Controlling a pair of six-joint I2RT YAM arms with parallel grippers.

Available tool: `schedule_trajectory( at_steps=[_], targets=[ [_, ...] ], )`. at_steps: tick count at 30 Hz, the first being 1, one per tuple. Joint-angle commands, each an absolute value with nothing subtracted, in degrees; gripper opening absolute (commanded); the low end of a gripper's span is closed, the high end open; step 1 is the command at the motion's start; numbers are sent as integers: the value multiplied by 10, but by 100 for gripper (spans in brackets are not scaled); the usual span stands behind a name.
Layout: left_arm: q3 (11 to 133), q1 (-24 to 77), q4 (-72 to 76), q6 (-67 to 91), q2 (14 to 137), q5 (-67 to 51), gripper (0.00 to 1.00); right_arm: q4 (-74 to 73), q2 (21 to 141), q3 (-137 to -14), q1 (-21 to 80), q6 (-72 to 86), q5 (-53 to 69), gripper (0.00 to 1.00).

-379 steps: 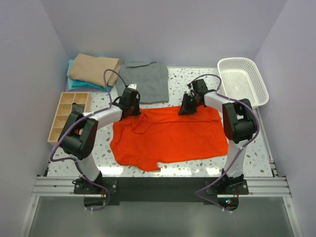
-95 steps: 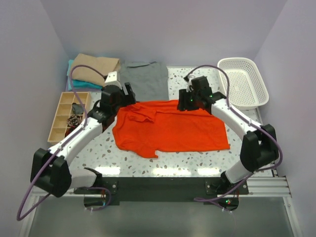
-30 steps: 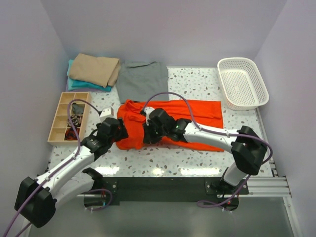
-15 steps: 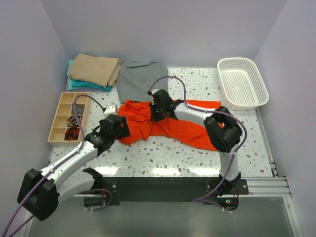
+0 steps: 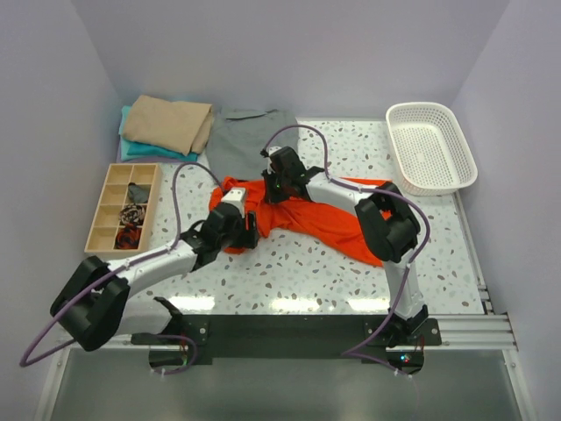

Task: Fold and stack the t-shirts
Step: Fold the tshirt

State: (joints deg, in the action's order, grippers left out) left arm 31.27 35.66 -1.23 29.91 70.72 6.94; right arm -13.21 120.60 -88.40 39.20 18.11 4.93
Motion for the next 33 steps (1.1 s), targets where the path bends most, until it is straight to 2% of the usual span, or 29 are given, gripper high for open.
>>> schedule_trajectory(
  at_steps=[1,13,19,23,28,33],
  targets=[
    [328,393,107,292,752,89,67,-111,1205,-888,389,176,62,3],
    [377,443,153,337,830,169,67,-119,1203,-889,385,170,67,4],
    [389,450,137,360,864,191,55,-120,1199,-883,385,165,62,3],
    [388,459,120,373,860,224,52,-120,1197,-882,384,163,59,4],
    [387,473,79,397,837,276,61,-120,1194,-879,383,163,60,4],
    [386,483,62,421,848,287,60,-118,1194,-877,384,164,60,4]
  ],
)
